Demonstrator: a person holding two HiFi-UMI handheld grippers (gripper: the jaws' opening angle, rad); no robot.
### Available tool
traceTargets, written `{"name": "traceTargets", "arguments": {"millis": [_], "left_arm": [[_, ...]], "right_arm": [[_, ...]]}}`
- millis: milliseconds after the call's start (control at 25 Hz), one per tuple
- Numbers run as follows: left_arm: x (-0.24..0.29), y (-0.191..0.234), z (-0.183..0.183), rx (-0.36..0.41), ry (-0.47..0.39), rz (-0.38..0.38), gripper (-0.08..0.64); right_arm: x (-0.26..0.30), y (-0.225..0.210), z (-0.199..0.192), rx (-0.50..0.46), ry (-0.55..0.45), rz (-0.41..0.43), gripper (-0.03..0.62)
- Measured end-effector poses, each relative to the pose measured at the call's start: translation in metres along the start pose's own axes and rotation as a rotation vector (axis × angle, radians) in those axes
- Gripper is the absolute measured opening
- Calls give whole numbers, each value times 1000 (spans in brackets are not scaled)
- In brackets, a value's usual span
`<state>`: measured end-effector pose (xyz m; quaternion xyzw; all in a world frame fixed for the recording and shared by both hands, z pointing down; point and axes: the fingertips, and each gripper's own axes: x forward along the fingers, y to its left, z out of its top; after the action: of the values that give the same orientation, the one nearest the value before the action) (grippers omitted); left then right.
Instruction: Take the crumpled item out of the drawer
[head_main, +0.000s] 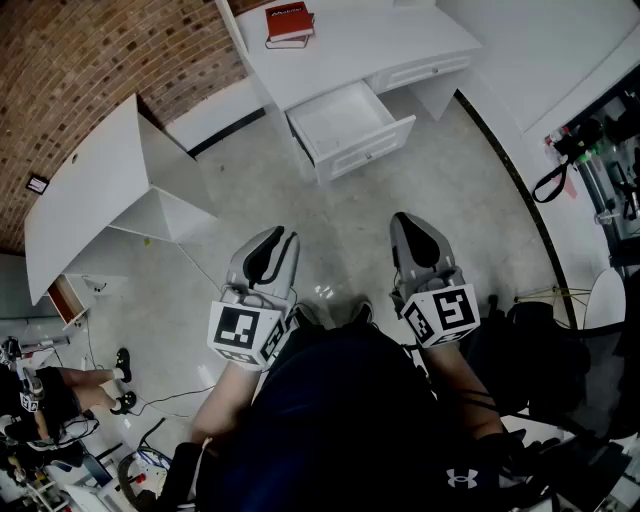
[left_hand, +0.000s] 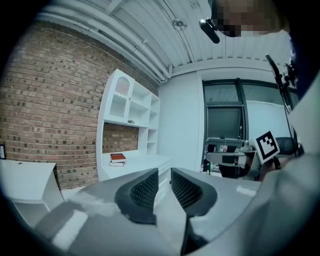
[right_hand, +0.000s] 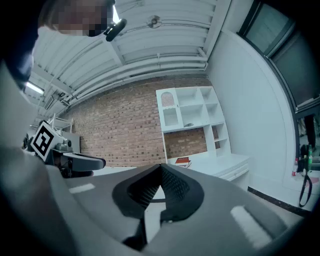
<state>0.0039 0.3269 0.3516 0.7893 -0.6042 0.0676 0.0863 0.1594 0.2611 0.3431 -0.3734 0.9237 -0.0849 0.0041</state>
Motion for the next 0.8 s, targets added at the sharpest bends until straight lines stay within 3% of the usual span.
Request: {"name": "traceTargets", "arguments": {"millis": [480,800], "left_arm": [[11,-12,-19,-32,48,55,86],[35,13,-39,-59,88,44,87]], "right_arm": [[-7,-25,-24,63,43,27,3],[23,-30,-46,77,98,21,3]]}}
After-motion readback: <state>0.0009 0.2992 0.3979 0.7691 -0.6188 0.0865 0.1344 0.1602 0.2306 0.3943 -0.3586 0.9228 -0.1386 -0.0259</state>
